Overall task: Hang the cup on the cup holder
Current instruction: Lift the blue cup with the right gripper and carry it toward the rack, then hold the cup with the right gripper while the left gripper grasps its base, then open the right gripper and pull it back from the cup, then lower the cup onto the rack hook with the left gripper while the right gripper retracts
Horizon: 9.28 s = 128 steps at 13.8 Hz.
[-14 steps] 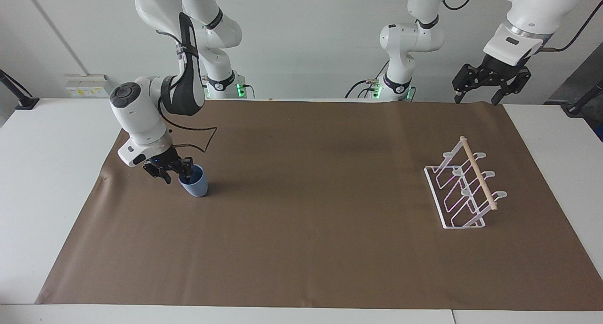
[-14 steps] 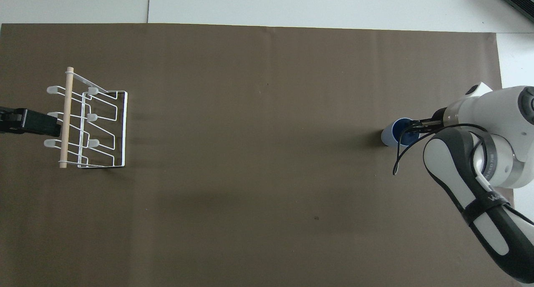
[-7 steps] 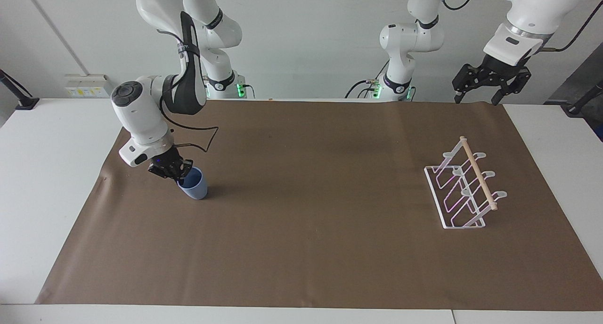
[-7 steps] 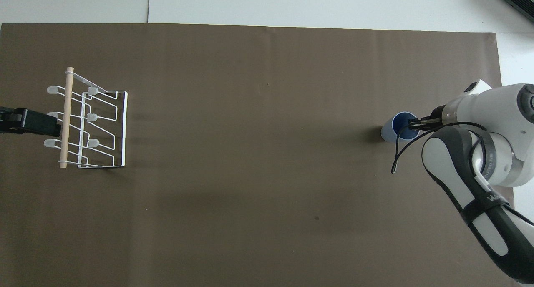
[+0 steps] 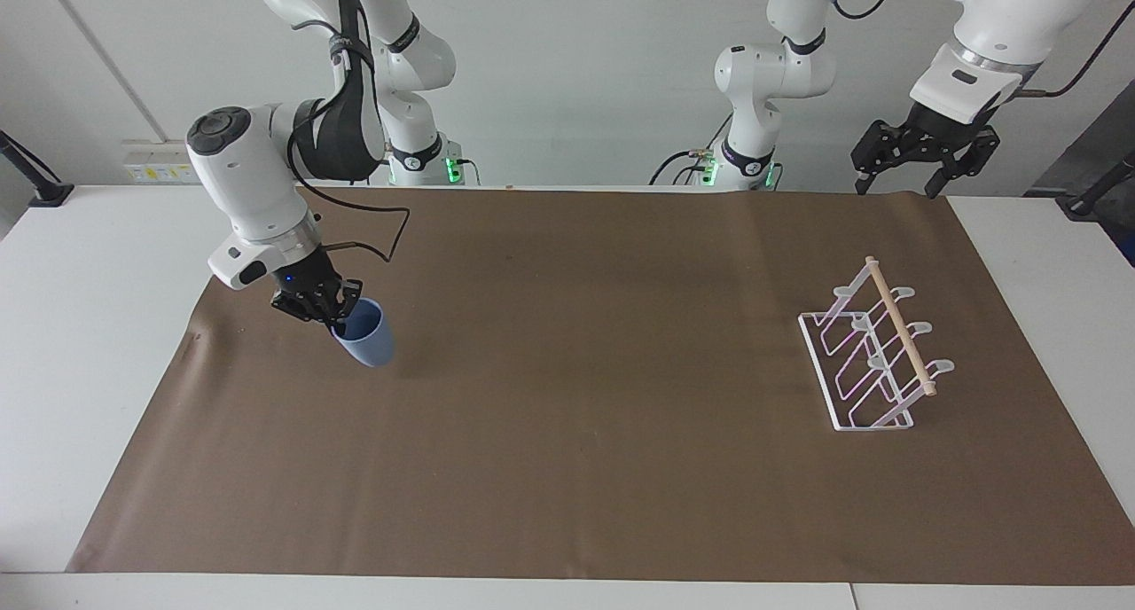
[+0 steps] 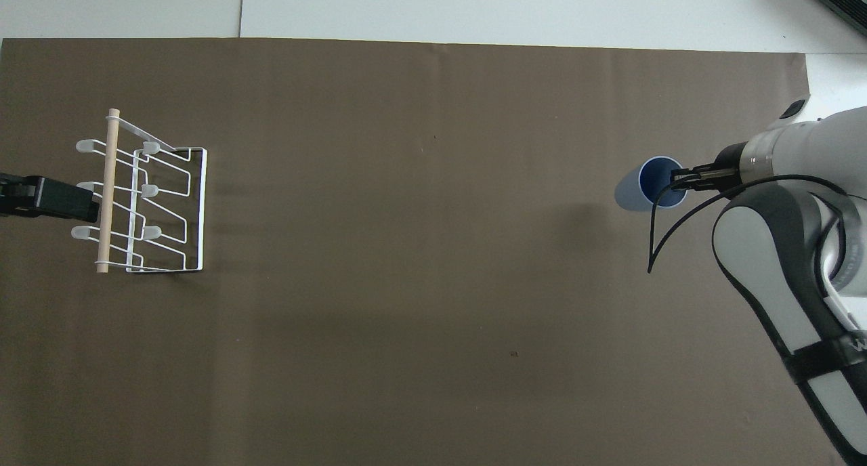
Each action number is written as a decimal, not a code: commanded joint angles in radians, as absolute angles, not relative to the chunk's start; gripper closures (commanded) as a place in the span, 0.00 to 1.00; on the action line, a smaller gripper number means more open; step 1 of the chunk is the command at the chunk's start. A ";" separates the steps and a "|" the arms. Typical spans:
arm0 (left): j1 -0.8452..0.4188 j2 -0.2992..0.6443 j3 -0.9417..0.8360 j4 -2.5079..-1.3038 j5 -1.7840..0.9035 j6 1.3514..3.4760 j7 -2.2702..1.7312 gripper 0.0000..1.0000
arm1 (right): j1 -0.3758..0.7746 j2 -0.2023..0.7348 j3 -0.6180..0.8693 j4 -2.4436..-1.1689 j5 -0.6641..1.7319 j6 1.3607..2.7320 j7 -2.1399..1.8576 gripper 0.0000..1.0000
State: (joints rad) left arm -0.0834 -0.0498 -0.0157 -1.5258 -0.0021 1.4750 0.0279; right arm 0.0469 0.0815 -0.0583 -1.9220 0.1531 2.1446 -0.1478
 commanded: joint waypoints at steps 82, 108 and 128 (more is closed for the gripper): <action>-0.195 0.086 -0.299 -1.557 -0.532 2.002 -2.221 1.00 | 0.247 0.069 0.000 -1.980 1.678 1.910 -0.078 0.92; -0.103 0.038 -0.281 -1.537 -0.041 1.790 -2.138 1.00 | 0.132 0.060 -0.009 -1.922 1.054 1.876 -0.064 0.44; 0.041 0.107 -0.273 -1.821 0.880 2.189 -1.595 1.00 | 0.124 0.020 -0.018 -1.744 0.025 1.887 -0.066 0.00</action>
State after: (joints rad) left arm 0.0318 0.0947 -0.2712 -1.7965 0.8176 2.1623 -1.6000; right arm 0.1376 0.0475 -0.0152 -1.7493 0.0537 1.8949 -0.0901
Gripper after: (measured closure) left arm 0.247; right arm 0.000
